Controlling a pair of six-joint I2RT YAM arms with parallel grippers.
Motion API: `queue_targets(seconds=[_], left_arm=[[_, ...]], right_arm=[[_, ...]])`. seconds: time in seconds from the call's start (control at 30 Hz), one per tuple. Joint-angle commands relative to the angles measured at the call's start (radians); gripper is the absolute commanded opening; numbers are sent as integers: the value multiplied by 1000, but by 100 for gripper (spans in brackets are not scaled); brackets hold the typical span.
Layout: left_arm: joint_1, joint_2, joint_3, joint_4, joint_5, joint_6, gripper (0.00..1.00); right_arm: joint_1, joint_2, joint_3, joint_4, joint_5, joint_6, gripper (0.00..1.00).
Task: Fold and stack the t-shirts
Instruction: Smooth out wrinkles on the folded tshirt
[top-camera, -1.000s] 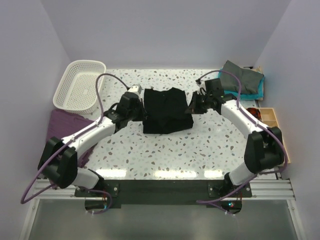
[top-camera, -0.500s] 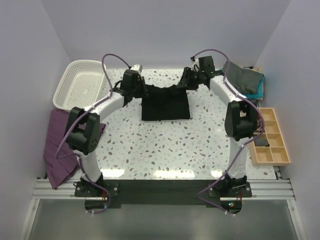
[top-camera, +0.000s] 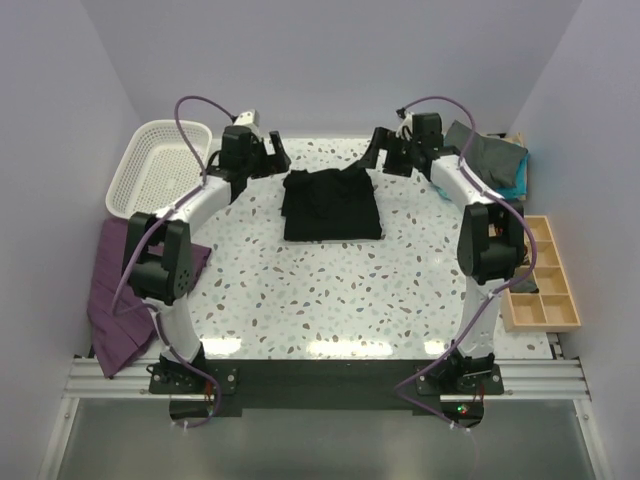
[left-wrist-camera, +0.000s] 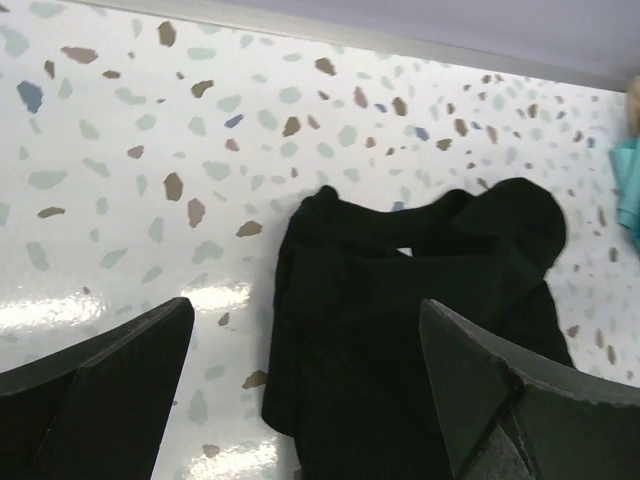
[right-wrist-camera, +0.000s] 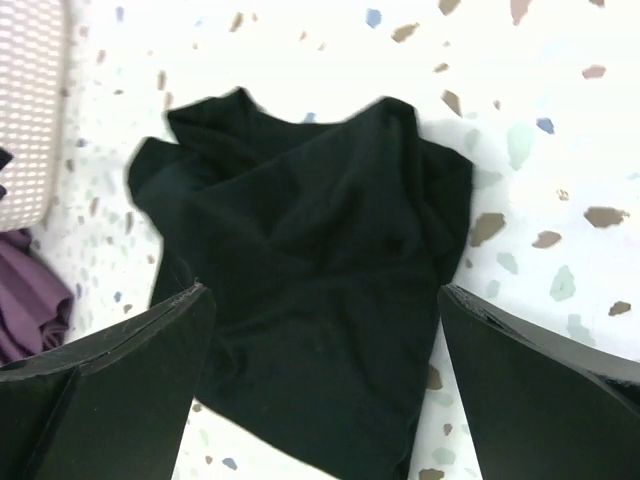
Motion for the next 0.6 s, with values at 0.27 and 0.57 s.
queue_targets(seconds=[0.27,0.57], left_arm=[[-51,18,-28,143,459,-43,100],[-50,258,133,157,594,-77,98]], right_arm=[[102,-27,-20,17,-157,8,71],[106,160,157,-39,-147,15,64]])
